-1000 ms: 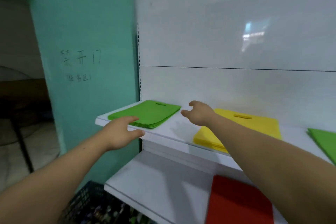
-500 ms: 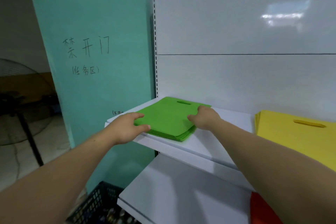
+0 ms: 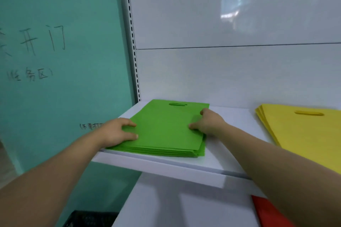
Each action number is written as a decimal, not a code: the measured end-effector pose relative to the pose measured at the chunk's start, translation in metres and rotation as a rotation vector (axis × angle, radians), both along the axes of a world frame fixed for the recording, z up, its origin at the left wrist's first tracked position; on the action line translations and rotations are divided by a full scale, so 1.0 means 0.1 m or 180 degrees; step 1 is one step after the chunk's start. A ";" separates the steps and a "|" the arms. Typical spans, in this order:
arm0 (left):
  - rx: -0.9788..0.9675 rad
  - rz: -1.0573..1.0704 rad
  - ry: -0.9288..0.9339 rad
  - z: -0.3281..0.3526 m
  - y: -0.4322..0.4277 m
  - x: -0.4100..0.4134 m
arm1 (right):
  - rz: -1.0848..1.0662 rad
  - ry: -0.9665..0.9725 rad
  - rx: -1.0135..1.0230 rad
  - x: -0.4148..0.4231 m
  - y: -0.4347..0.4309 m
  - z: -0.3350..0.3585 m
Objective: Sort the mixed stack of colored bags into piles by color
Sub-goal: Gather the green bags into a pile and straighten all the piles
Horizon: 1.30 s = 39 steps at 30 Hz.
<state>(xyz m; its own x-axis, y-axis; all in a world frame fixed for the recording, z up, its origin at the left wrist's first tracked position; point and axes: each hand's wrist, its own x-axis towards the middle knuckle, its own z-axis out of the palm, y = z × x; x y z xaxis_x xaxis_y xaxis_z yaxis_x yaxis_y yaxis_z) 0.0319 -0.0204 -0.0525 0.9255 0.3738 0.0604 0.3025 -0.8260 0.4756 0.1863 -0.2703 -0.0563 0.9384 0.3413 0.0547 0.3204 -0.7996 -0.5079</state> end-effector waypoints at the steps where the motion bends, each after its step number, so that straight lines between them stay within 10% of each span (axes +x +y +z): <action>1: -0.0133 -0.0074 -0.0042 -0.05 0.03 0.02 | -0.0084 -0.0001 0.0123 -0.01 0.00 -0.01; 17: 0.0202 -0.0265 -0.0322 -0.24 0.13 0.04 | -0.0086 -0.1586 0.1049 -0.30 0.03 -0.14; 27: -0.1094 -0.0135 -0.1003 0.00 0.09 -0.04 | -0.0191 -0.1757 0.2416 -0.45 -0.11 0.18; 39: -0.1412 -0.1266 -0.1587 0.18 -0.73 -0.10 | -0.1175 -0.2226 0.2274 -1.23 -0.89 0.36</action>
<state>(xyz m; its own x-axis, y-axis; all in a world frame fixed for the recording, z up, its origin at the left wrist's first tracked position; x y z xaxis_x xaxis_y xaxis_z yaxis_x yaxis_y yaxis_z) 0.0219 -0.0935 -0.0348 0.8980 0.1057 0.4272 -0.3133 -0.5282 0.7892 0.0628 -0.3590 -0.0199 0.6597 -0.2823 0.6965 0.5210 -0.4961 -0.6946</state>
